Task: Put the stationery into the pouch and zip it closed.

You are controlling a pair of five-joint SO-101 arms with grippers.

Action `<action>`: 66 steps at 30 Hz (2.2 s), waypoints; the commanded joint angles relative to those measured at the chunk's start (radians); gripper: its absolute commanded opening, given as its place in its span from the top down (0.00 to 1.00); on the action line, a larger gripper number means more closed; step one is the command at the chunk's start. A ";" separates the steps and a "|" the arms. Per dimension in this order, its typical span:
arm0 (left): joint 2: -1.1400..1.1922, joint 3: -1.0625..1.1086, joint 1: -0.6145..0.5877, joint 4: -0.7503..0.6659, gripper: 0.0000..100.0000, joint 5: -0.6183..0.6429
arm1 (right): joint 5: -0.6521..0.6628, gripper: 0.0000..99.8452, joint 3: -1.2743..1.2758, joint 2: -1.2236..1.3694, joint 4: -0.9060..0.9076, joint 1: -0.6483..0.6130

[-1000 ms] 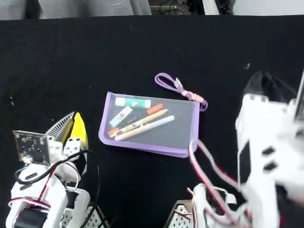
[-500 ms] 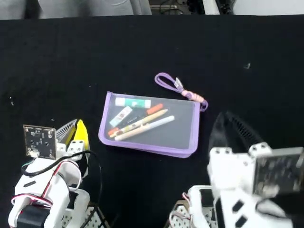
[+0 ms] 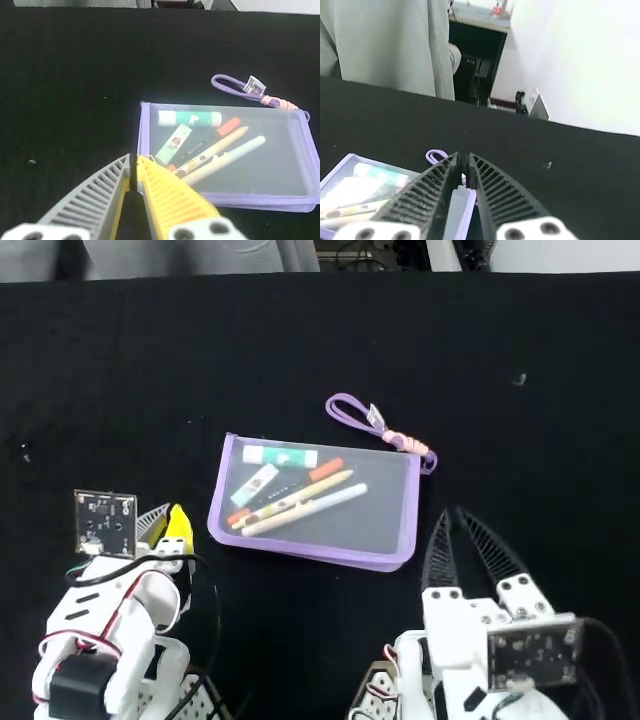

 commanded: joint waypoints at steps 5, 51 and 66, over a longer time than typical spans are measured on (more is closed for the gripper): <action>-0.005 0.113 0.010 0.003 0.97 -0.005 | 0.083 0.99 0.154 -0.074 -0.046 -0.012; -0.003 0.575 -0.166 -0.048 0.97 -0.002 | -0.104 0.99 0.822 -0.077 -0.058 0.006; -0.002 0.579 -0.165 -0.054 0.97 0.000 | -0.104 0.99 0.998 -0.085 -0.204 0.443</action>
